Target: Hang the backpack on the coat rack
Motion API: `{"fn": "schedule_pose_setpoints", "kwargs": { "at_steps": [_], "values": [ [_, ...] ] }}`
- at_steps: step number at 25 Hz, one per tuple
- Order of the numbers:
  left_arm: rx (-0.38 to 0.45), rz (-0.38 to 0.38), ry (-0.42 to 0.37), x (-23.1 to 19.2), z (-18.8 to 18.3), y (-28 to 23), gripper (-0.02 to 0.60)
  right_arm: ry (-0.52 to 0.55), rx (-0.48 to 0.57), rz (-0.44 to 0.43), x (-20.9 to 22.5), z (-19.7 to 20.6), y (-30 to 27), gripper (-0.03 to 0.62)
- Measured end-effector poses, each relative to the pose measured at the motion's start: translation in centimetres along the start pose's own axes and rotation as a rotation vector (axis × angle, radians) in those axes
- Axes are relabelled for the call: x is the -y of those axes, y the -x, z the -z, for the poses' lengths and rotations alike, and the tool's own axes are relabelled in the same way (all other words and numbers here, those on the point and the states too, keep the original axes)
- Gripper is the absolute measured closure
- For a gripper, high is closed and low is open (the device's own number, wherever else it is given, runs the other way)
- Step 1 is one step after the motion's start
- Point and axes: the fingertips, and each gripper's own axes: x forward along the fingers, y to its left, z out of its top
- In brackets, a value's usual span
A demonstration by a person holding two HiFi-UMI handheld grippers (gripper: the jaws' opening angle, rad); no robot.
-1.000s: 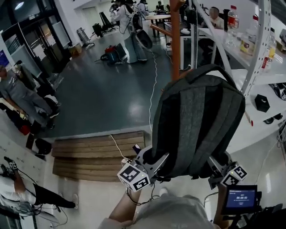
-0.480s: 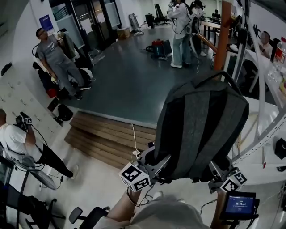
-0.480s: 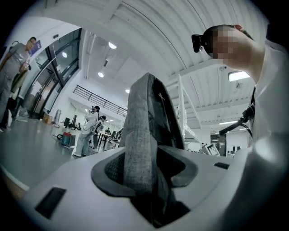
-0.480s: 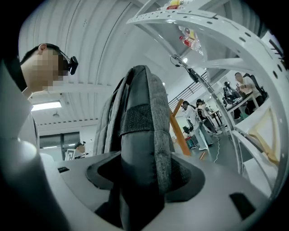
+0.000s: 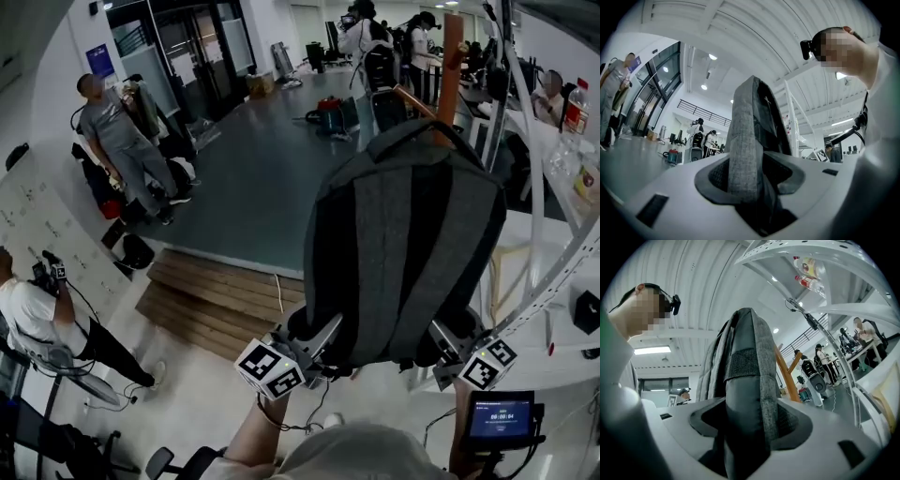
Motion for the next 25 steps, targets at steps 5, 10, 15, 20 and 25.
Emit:
{"fn": "schedule_pose_setpoints", "kwargs": {
  "at_steps": [5,10,15,20,25],
  "values": [
    [0.057,0.039,-0.051,-0.8,-4.4,-1.2,0.400,0.067,0.065,0.007,-1.0,-4.2,-1.7,0.306],
    [0.075,0.131,-0.082,-0.4,-7.2,-6.6,0.400,0.116,0.146,0.074,1.6,-9.1,-1.1,0.306],
    [0.048,0.191,-0.054,-0.4,-9.3,-10.2,0.400,0.106,0.157,0.133,3.0,-12.0,-0.9,0.306],
    [-0.014,0.225,0.003,-0.6,-9.2,-13.0,0.400,0.059,0.125,0.187,4.8,-12.8,-0.7,0.306],
    [-0.054,0.234,0.072,-1.4,-7.9,-14.4,0.400,0.018,0.073,0.218,6.2,-12.3,-0.9,0.306]
  ]
}}
